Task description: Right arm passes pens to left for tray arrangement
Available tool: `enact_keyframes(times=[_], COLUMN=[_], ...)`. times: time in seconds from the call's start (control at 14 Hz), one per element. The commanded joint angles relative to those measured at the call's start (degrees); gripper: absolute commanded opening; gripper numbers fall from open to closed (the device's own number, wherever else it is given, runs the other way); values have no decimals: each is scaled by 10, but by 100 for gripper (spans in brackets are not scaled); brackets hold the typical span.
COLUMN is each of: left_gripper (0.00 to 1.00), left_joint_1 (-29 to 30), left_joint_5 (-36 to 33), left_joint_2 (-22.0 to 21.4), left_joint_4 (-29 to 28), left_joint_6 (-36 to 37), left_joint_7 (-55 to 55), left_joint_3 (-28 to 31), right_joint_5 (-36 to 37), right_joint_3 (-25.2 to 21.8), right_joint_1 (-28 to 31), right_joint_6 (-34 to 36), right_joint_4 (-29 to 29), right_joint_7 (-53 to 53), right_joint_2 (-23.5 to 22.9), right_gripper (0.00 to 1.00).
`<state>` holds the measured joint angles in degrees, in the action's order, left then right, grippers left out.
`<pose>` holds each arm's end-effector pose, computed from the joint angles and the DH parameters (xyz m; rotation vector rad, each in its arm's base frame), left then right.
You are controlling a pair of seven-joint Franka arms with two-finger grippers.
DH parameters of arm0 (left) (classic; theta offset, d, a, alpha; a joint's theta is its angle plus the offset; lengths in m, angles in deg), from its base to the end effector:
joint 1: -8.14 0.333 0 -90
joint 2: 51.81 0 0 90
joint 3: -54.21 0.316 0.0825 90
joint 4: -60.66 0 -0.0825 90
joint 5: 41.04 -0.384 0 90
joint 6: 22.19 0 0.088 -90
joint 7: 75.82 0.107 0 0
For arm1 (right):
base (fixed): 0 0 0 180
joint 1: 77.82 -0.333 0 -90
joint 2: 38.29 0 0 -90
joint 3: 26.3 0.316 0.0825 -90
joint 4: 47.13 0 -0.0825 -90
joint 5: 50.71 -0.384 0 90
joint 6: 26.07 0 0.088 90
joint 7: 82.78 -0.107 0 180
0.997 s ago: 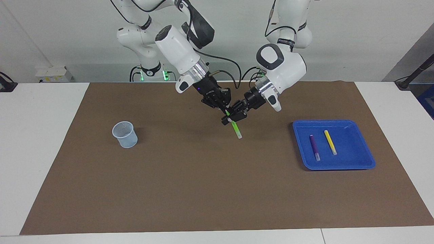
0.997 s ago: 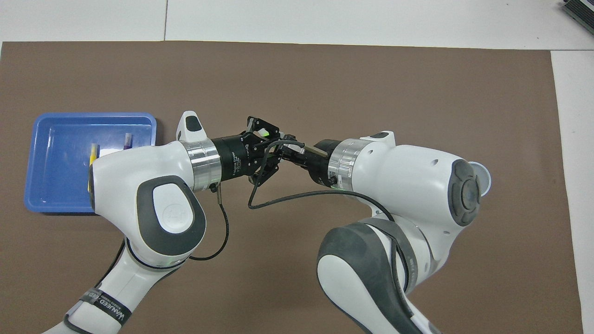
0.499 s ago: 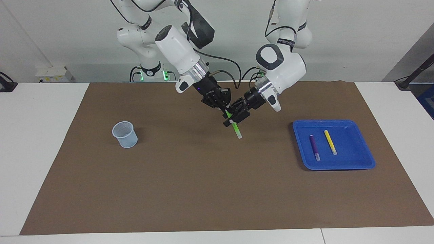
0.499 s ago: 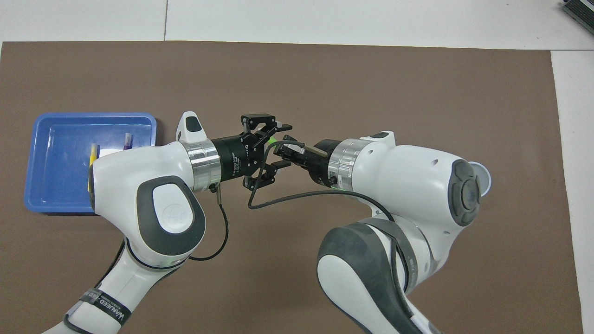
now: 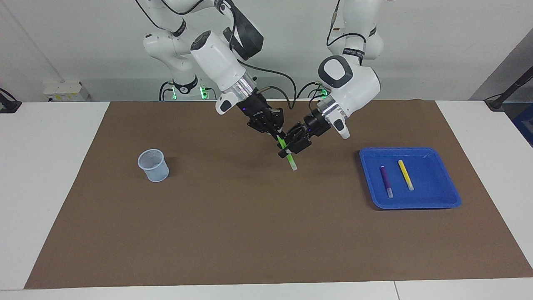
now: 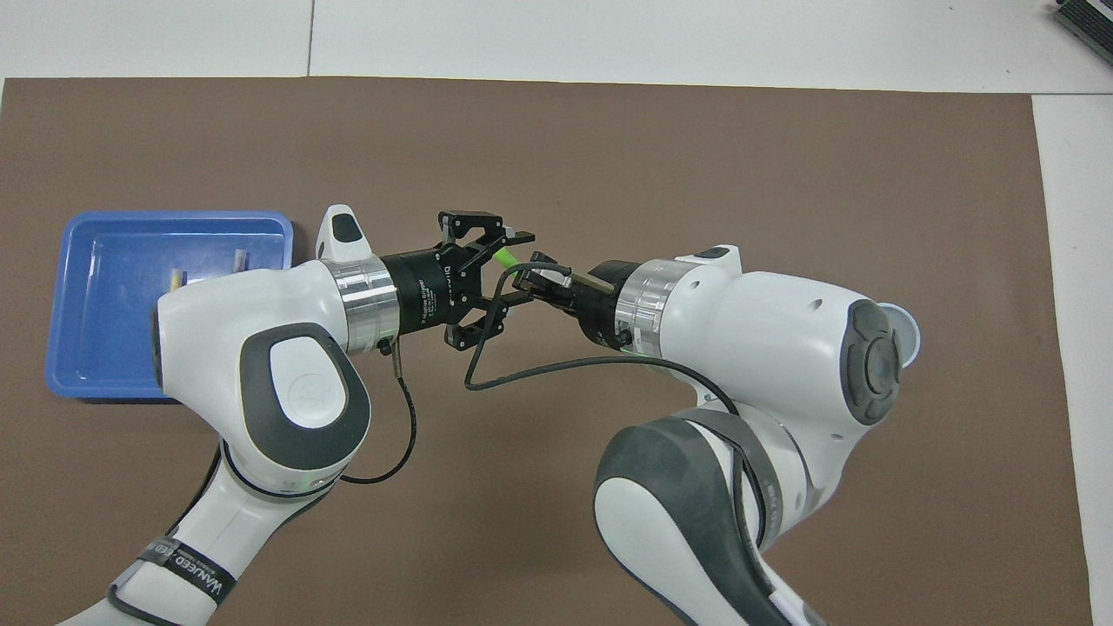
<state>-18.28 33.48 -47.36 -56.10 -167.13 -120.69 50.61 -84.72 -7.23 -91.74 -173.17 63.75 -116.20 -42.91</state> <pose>0.5228 -0.2896 0.4441 1.7734 1.2625 -0.3480 0.5267 0.3252 0.5055 -2.3875 0.5211 -0.2357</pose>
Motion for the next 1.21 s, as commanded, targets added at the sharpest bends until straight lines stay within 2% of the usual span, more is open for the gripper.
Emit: enact_keyframes(times=[0.0,0.14,0.21,0.43,0.57,0.71,0.78,0.85,1.0,1.14], left_gripper=[57,31,28,28,38,45,45,35,2,0], left_joint_1=[7,7,7,17,24,28,28,28,28,28], left_joint_5=[-7,-7,-7,-8,-9,-21,-30,-31,-31,-32], left_joint_2=[-20,-21,-21,-22,-28,-29,-29,-30,-30,-30], left_joint_4=[-19,-19,-19,-19,-19,-19,-19,-19,-19,-19], left_joint_6=[19,22,23,39,44,55,56,56,56,57], left_joint_7=[4,4,4,4,4,5,5,4,4,4], left_joint_3=[0,1,1,2,1,1,1,1,1,1], right_joint_5=[-13,-13,-13,-13,-13,-13,-13,-13,-13,-13], right_joint_3=[1,1,1,1,1,1,1,1,1,1], right_joint_1=[-1,-1,-1,-1,-2,-2,-2,-2,-2,-2], right_joint_6=[-12,-11,-12,-12,-12,-13,-13,-12,-12,-12], right_joint_4=[-6,-6,-6,-6,-6,-7,-7,-7,-9,-9], right_joint_7=[-4,-4,-4,-8,-9,-9,-9,-9,-9,-7], right_joint_2=[-6,-6,-6,-6,-6,-6,-6,-6,-6,-6], right_gripper=[0,0,0,0,0,0,0,0,0,0])
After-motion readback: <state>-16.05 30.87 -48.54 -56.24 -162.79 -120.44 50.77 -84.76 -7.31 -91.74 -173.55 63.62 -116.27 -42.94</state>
